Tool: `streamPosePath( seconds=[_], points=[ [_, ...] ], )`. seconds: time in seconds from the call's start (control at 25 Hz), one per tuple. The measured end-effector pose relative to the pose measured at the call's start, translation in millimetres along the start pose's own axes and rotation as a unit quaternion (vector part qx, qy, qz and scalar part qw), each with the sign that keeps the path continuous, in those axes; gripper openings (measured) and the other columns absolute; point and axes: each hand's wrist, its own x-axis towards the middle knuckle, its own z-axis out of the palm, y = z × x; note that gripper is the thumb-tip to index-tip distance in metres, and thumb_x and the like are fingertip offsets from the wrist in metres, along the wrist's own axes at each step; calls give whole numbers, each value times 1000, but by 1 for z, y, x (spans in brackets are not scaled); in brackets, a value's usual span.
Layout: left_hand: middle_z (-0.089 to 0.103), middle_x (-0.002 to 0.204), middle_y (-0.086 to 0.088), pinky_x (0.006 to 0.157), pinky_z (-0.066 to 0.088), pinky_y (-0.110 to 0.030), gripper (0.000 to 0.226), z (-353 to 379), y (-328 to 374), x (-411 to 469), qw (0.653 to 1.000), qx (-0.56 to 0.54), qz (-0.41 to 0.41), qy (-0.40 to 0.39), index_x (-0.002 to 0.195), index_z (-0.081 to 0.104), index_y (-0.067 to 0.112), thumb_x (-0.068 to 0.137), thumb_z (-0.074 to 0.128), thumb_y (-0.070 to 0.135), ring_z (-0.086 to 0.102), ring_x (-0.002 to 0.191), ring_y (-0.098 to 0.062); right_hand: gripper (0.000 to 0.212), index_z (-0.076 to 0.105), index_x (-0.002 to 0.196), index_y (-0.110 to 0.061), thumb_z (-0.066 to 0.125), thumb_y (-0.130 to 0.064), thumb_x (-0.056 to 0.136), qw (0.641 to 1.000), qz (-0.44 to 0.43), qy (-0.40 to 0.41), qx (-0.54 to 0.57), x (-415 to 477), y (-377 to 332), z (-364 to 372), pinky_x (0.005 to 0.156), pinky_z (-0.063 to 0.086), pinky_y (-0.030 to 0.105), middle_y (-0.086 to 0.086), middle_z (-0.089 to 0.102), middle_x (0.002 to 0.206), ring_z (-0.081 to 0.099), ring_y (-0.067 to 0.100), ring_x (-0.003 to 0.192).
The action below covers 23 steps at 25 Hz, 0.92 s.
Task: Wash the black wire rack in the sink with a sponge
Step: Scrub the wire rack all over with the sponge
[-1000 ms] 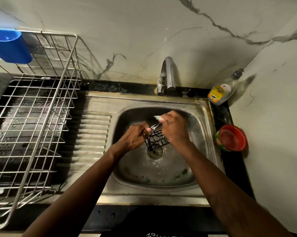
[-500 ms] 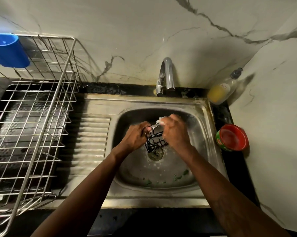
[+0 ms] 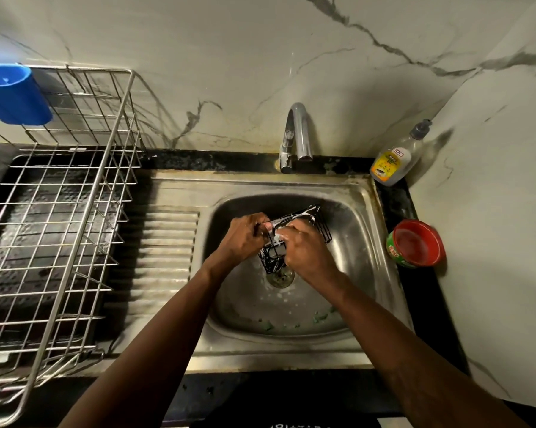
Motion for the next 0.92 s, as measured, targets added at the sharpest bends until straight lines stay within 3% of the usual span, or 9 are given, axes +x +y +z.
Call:
streamPosePath(
  seconds=[0.12,0.24,0.36,0.44,0.56,0.64,0.76,0.84,0.92],
  points=[
    [66,74,6,56,34,-7,19,-1,3,1,1000,-3,-9,-11,78,61,26,85,59,8,57,65,-5,42,75,106,-8,56,17,77,999,-30,-4,-37,-2,36,-30,72,42,17,7,60,98,56,17,88],
    [69,76,4,57,39,-11,19,-2,7,6,1000,-11,-25,-14,81,64,25,86,59,7,62,70,-9,47,75,111,-7,63,19,74,995,52,24,-79,7,65,-42,72,41,19,9,61,99,61,22,84],
    [71,76,3,60,46,-19,16,-2,7,11,999,-19,-47,-4,84,69,21,87,59,10,66,73,-12,38,71,113,-7,61,8,79,992,94,28,-85,4,54,-26,73,40,22,8,61,102,59,22,89],
    [72,76,3,65,51,-25,14,-1,7,12,998,-19,-55,-2,85,71,20,86,60,12,67,75,-14,35,70,110,-13,57,3,82,996,49,6,-77,-9,35,-14,75,45,20,4,63,106,56,16,91],
    [73,77,2,73,53,-30,10,-1,6,13,999,-16,-44,-3,84,71,20,82,64,14,69,78,-16,31,71,95,-11,57,8,74,999,22,24,3,-9,5,4,68,55,34,5,62,93,59,21,81],
    [74,79,2,73,51,-28,9,-4,5,13,999,-11,-42,1,83,72,20,80,66,14,68,79,-16,24,71,89,-7,56,7,76,998,19,53,27,-1,-12,11,67,54,37,8,61,86,59,25,76],
    [74,81,2,66,43,-17,10,-8,4,15,999,-13,-49,-1,85,73,20,82,65,14,66,80,-14,24,74,95,-4,53,0,84,997,-44,49,29,-9,-15,19,75,56,39,11,66,93,63,30,84],
    [73,81,5,66,43,-17,14,-6,6,16,999,-13,-44,-20,83,73,22,82,63,13,66,79,-11,23,75,98,-3,60,5,83,995,-59,69,34,-12,-8,15,76,56,38,11,68,94,65,29,85],
    [73,80,7,67,43,-16,15,-4,7,17,998,-18,-40,-34,82,73,24,81,61,14,65,79,-8,25,76,94,-2,52,-3,87,992,-62,97,52,-4,-8,10,74,57,36,12,70,92,67,29,83]
  ],
)
